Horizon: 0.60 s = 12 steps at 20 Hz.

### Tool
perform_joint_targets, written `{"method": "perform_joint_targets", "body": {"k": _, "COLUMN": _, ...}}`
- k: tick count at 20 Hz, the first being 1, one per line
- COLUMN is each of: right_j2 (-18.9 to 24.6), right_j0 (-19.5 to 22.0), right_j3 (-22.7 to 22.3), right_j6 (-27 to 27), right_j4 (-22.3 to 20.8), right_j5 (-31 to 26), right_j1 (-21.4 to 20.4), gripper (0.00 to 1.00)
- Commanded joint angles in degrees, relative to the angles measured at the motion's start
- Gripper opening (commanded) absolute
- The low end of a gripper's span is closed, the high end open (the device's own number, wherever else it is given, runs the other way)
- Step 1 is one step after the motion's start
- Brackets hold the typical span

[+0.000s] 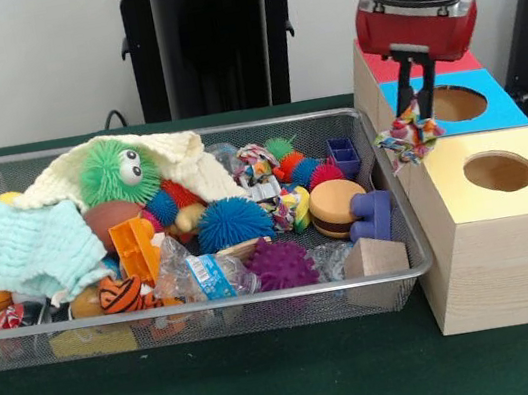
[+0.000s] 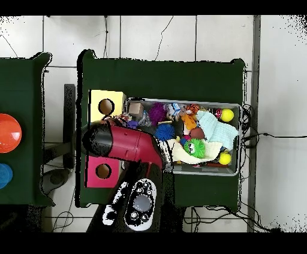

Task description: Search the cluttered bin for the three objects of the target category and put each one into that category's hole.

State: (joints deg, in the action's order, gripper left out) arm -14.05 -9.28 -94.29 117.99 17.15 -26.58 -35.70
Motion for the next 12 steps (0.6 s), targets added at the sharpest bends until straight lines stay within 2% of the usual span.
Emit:
{"method": "perform_joint_targets", "body": {"k": 1, "right_j2": 5.49, "right_j0": 0.63, "right_j3": 0.36, "right_j6": 12.56, "right_j4": 4.19, "right_j5": -0.28, "right_j1": 1.31, "gripper": 0.0}}
{"method": "perform_joint_targets", "body": {"k": 7, "right_j2": 7.67, "right_j0": 1.6, "right_j3": -0.97, "right_j6": 11.66, "right_j4": 5.85, "right_j5": 4.63, "right_j1": 2.84, "gripper": 0.0}}
{"method": "perform_joint_targets", "body": {"k": 12, "right_j2": 6.25, "right_j0": -1.49, "right_j3": -0.14, "right_j6": 15.48, "right_j4": 8.06, "right_j5": 6.73, "right_j1": 4.61, "gripper": 0.0}}
